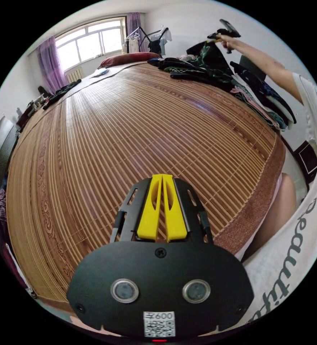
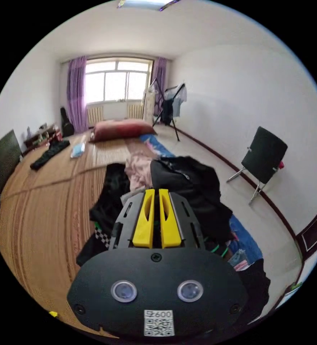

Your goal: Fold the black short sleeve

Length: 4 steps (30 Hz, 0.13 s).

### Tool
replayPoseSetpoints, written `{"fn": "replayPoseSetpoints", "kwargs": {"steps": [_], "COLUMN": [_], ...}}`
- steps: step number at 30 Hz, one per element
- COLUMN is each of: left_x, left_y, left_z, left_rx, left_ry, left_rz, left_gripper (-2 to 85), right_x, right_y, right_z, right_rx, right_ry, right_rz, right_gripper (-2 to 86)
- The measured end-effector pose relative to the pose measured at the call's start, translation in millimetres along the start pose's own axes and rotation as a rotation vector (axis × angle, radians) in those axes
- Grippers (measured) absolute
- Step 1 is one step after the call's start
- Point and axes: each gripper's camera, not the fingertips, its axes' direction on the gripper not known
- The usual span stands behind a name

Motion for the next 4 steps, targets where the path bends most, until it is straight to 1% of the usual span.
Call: {"fn": "replayPoseSetpoints", "kwargs": {"steps": [2, 3, 4], "left_x": [-9.3, -11.8, -16.8], "left_y": [2.7, 3.3, 4.5], "left_z": [-10.9, -13.4, -18.3], "left_rx": [0.006, 0.005, 0.005], "left_ry": [0.027, 0.035, 0.053], "left_rz": [-0.013, -0.017, -0.022], "left_gripper": [0.7, 0.7, 0.7], "right_x": [10.7, 11.6, 8.3], "right_y": [-21.3, -24.4, -27.9], "right_z": [-87.6, -110.8, -156.0], "right_rx": [0.122, 0.164, 0.257], "right_ry": [-0.105, -0.137, -0.203], "right_rz": [0.052, 0.062, 0.053], "right_gripper": [-0.8, -0.8, -0.8]}}
